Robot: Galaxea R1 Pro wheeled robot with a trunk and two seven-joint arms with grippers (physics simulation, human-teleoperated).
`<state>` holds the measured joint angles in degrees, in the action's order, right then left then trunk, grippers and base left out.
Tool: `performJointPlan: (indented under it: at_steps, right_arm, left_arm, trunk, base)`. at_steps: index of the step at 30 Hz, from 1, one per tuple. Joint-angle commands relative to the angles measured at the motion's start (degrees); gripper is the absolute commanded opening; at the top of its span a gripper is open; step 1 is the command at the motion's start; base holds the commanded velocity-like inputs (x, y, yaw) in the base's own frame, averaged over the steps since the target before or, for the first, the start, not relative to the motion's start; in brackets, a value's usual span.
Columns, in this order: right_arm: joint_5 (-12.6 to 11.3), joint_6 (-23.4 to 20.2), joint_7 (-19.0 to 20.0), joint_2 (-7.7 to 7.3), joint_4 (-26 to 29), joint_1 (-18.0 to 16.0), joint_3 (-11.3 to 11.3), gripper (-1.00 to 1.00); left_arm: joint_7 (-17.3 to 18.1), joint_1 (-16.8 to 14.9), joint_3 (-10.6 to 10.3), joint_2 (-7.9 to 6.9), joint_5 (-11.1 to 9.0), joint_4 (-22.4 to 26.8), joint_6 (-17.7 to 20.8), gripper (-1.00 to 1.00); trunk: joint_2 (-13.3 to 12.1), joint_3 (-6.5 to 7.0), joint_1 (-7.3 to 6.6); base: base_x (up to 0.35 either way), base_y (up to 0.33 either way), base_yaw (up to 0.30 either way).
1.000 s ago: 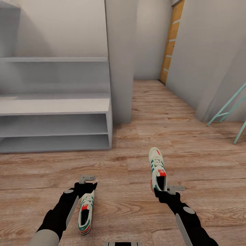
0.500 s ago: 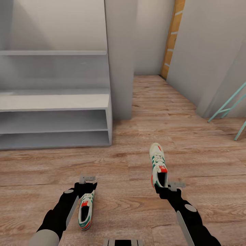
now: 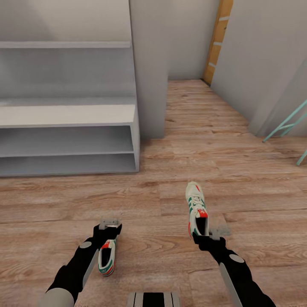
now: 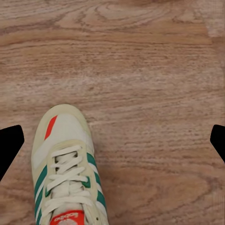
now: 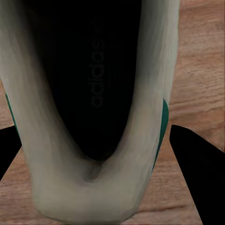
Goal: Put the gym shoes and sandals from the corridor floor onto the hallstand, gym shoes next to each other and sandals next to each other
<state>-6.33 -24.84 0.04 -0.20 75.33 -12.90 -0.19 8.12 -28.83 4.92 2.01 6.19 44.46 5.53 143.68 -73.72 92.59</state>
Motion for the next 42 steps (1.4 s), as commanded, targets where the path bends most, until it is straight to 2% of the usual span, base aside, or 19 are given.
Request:
performJointPlan:
  at_steps: [1, 5, 7, 9, 18, 30, 32, 36, 42]
  right_arm:
    - [-0.5, -2.17, -0.08, 0.0, 0.08, -0.07, 0.0, -1.0]
    - [-0.4, -7.48, -0.12, 0.0, 0.22, -0.44, -0.02, -1.0]
    - [-0.45, -10.23, -0.02, 0.0, 2.24, -0.56, -0.08, -1.0]
    - [-0.49, -11.18, 0.01, 0.0, 3.96, -0.6, -0.12, -1.0]
    - [-0.5, -12.13, 0.04, 0.04, 6.26, -0.64, 0.22, -1.0]
    - [-0.53, -12.16, 0.1, 0.04, 6.36, -0.64, 0.28, -1.0]
    - [-0.53, -12.16, 0.09, 0.03, 6.39, -0.64, 0.23, -1.0]
    - [-0.52, -12.16, 0.13, 0.03, 6.41, -0.64, 0.08, -1.0]
    - [-0.53, -12.16, 0.13, 0.03, 6.41, -0.64, 0.02, -1.0]
  left_arm:
    - [0.52, -0.04, 0.43, 0.1, 0.62, -0.9, -1.65, 1.0]
    - [0.15, -0.07, 0.44, 0.1, 0.65, -2.18, -4.44, 1.0]
    - [-0.12, -0.06, 0.44, 0.1, 0.66, -2.56, -5.37, 1.0]
    - [-0.21, -0.07, 0.44, 0.1, 0.66, -2.72, -6.05, 1.0]
    - [-0.3, -0.08, 0.38, 0.1, 0.66, -2.93, -7.79, 1.0]
    - [-0.53, -0.09, 0.44, 0.11, 0.59, -4.57, -11.0, 1.0]
    - [-1.28, -0.08, 0.94, 0.1, 0.58, -4.72, -11.3, 1.0]
    - [-3.08, -0.09, 3.32, 0.1, 0.57, -4.82, -11.49, 1.0]
    - [-3.34, -0.09, 4.0, 0.1, 0.57, -4.84, -11.56, 1.0]
  trunk:
    - [0.04, -0.37, 0.01]
    - [0.04, -0.74, 0.01]
    - [0.04, -0.91, 0.01]
    - [0.04, -0.99, 0.01]
    - [0.04, -1.08, 0.01]
    - [0.18, -4.17, 0.29]
    - [0.18, -4.35, 0.29]
    - [0.18, -4.63, 0.29]
    - [0.18, -4.87, 0.29]
  base:
    - [0.0, 0.0, 0.0]
    - [0.0, 0.0, 0.0]
    - [0.0, 0.0, 0.0]
    - [0.0, 0.0, 0.0]
    - [0.0, 0.0, 0.0]
    - [0.0, 0.0, 0.0]
    - [0.0, 0.0, 0.0]
    - [0.0, 0.0, 0.0]
    - [0.0, 0.0, 0.036]
